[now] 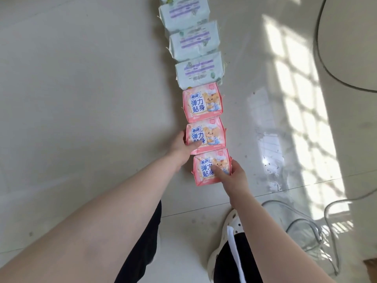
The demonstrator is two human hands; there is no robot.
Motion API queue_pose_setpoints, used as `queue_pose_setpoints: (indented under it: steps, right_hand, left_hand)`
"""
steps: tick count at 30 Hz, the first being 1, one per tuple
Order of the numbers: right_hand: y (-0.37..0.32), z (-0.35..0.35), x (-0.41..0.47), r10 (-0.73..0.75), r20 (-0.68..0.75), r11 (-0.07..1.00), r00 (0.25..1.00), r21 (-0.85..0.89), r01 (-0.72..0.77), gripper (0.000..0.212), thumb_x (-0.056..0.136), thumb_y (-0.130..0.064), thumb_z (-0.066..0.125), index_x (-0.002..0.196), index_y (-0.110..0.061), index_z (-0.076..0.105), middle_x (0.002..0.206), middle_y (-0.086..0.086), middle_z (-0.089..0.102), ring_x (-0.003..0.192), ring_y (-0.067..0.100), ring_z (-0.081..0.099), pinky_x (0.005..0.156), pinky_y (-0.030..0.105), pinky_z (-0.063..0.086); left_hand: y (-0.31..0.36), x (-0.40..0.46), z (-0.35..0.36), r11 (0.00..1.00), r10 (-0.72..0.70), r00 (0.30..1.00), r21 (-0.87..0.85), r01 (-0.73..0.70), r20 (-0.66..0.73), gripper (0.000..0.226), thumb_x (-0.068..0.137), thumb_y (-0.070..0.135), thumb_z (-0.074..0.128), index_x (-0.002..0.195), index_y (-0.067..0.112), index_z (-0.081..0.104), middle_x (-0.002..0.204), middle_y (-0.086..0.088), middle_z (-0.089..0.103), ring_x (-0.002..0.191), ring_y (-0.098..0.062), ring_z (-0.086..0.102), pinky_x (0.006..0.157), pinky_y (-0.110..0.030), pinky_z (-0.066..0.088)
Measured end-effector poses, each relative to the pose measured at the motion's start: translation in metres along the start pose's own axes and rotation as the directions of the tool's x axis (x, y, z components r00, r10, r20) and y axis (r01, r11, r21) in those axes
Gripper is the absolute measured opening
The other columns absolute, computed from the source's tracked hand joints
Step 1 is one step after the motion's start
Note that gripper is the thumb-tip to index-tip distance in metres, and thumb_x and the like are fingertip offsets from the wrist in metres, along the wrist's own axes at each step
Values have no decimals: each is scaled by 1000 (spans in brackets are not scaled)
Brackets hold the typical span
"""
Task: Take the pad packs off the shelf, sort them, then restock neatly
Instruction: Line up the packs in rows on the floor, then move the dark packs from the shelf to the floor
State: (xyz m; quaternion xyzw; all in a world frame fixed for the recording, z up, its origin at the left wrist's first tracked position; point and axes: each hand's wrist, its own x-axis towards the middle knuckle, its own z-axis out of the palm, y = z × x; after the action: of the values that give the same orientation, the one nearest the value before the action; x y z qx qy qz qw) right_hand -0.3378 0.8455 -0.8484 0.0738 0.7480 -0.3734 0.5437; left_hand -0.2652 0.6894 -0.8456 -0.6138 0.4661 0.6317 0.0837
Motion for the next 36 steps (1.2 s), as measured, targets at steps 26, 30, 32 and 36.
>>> queue_pose_setpoints:
  steps: [26, 30, 32, 36]
  right_hand:
    - [-316, 29, -375, -365, 45, 675, 930, -675, 297, 54, 88, -25, 67, 138, -20, 48, 132, 5, 59, 120, 25, 54, 87, 26, 41]
    - [-396, 67, -466, -516, 256, 330, 817, -821, 465, 57, 86, -27, 67, 140, -23, 47, 137, 1, 54, 124, 24, 48, 92, 31, 42]
    - [-428, 88, -503, -558, 343, 177, 756, -840, 512, 59, 87, -28, 65, 142, -24, 44, 141, 1, 49, 129, 24, 43, 98, 33, 41]
    - [-475, 127, -564, -593, 491, -56, 639, -816, 576, 61, 89, -30, 64, 145, -25, 38, 143, 0, 45, 133, 23, 36, 101, 35, 40]
  left_hand:
    - [214, -360, -212, 646, 298, 945, 700, -304, 136, 67, 88, 22, 62, 147, 15, 31, 148, -6, 39, 137, -21, 37, 110, -31, 32]
    - [284, -448, -286, 535, 451, 888, 769, -351, 91, 69, 83, 25, 63, 146, 16, 35, 147, -6, 41, 135, -22, 39, 109, -34, 35]
    - [308, -484, -316, 493, 515, 854, 792, -361, 68, 70, 81, 26, 64, 145, 16, 36, 147, -6, 42, 135, -22, 39, 109, -33, 36]
    - [329, -546, -367, 441, 602, 798, 842, -310, -22, 71, 82, 27, 66, 145, 20, 35, 145, -5, 44, 132, -25, 42, 104, -34, 40]
